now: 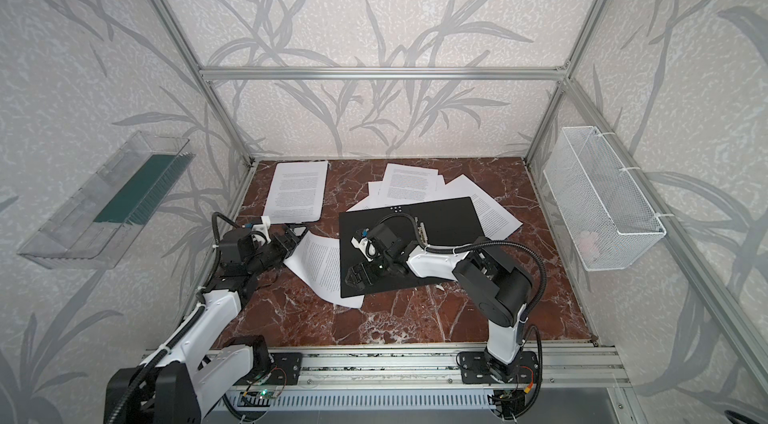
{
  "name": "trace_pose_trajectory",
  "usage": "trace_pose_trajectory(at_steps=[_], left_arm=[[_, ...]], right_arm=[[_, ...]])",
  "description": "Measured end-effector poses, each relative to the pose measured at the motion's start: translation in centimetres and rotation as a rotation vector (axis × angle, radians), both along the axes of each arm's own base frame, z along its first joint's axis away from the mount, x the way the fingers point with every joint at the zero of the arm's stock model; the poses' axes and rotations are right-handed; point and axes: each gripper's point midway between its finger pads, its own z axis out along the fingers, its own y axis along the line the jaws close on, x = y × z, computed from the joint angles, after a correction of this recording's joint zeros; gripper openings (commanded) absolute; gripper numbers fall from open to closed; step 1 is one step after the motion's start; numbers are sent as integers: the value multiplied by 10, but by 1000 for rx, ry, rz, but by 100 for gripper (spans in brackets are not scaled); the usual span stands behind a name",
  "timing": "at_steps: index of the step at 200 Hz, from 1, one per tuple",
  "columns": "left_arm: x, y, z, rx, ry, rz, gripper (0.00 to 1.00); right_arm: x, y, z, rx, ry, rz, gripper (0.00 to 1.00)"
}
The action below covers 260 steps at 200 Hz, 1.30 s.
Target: Put the files into the folder
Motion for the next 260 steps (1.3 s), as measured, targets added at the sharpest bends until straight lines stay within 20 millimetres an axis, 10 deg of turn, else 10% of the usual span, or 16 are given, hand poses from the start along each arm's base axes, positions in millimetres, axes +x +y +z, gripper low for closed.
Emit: trace_pose_trajectory(at_steps=[260], left_arm=[[-43, 19, -33, 227, 340, -10, 45]], right_arm=[[0, -1, -1, -3, 4, 0, 99]])
